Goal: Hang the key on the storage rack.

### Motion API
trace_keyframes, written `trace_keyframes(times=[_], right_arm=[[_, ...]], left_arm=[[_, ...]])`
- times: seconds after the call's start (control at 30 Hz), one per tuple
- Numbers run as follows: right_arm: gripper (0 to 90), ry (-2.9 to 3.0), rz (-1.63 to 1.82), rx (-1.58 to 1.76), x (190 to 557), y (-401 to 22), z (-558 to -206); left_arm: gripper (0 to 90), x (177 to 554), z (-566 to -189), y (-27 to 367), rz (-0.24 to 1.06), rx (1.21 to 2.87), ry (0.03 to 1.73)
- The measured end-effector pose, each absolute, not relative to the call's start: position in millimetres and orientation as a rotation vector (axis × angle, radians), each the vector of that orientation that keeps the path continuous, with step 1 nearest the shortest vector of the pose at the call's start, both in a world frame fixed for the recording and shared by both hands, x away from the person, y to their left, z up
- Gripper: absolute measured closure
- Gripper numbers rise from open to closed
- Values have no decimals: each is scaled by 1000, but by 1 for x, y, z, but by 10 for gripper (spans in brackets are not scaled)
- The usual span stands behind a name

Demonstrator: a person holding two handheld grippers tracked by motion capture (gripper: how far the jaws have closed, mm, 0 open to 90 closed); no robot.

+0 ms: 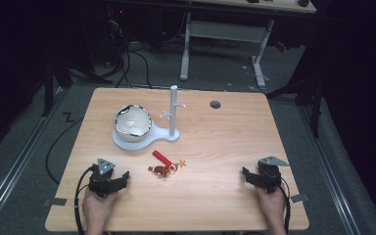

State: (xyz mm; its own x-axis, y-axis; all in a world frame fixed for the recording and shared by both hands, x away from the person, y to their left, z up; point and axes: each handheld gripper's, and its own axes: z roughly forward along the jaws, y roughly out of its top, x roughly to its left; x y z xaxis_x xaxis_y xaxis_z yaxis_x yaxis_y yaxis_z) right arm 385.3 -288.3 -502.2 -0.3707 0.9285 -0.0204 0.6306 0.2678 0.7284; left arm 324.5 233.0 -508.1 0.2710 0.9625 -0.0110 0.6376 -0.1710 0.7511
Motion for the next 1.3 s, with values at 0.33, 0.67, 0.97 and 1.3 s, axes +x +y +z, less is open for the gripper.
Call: trace_keyframes(times=[0.33,0.67,0.97,1.3], right_arm=[[307,2095,889,1408,385,-288,-502],[307,2095,889,1410,385,-288,-502],[306,2093,888,1411,385,-288,-502],[306,2092,889,1412,385,-288,-502]], left_arm=[[308,325,-508,233,639,1897,1441],[279,325,-508,232,623,1895,1438],[195,326,-508,229,608,1931,1415],[150,327,-508,228,601,1935,1395]])
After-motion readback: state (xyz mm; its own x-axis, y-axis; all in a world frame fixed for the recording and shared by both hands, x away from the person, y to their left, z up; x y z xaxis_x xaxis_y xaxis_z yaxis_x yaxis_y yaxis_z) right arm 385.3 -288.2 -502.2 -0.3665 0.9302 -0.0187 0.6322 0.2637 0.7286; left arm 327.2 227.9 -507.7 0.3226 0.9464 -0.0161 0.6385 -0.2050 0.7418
